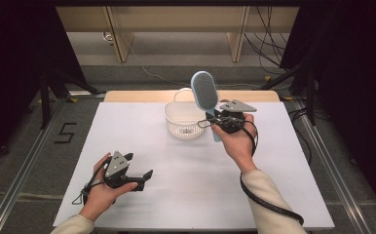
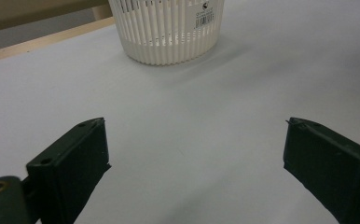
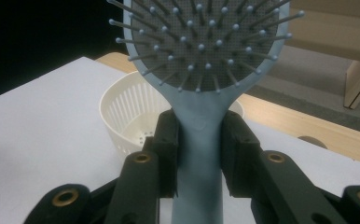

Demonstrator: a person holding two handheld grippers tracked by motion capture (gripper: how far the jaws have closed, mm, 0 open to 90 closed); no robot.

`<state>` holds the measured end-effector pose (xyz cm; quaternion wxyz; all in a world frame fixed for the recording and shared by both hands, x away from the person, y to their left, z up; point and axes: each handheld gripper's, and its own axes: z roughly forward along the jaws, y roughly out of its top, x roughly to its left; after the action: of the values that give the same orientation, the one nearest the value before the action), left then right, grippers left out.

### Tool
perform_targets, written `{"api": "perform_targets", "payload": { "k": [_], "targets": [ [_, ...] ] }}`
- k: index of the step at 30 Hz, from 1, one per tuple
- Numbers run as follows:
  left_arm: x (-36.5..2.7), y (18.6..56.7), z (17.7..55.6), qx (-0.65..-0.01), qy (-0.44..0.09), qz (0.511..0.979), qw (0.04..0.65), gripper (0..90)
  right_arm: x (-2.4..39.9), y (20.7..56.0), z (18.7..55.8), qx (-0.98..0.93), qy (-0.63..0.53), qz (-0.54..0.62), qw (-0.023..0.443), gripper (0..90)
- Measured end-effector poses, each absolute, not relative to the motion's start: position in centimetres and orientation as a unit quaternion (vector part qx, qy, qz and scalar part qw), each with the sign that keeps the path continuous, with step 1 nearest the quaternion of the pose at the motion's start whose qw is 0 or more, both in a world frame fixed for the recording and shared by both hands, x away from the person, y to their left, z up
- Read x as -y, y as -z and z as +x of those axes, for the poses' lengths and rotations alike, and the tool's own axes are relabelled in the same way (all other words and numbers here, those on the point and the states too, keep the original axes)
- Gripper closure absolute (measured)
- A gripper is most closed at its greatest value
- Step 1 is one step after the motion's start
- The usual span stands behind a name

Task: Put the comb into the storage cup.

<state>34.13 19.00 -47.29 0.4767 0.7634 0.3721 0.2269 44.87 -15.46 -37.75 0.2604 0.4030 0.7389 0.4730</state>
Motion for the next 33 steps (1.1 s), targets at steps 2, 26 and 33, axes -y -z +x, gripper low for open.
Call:
{"api": "perform_targets", "payload": {
  "k": [2,26,33],
  "targets": [
    [-19.0,47.3,34.1,-0.372,-0.226,0.763,0.477,6.4,15.4,37.6,45.0,-0.738,-0.474,0.403,0.261,70.6],
    [-19.0,47.3,34.1,-0.373,-0.226,0.762,0.479,6.5,14.9,37.5,45.9,-0.735,-0.476,0.405,0.263,70.6],
    [-19.0,47.3,34.1,-0.373,-0.225,0.762,0.479,6.4,14.8,37.3,46.2,-0.733,-0.478,0.406,0.263,70.6]
  ]
}}
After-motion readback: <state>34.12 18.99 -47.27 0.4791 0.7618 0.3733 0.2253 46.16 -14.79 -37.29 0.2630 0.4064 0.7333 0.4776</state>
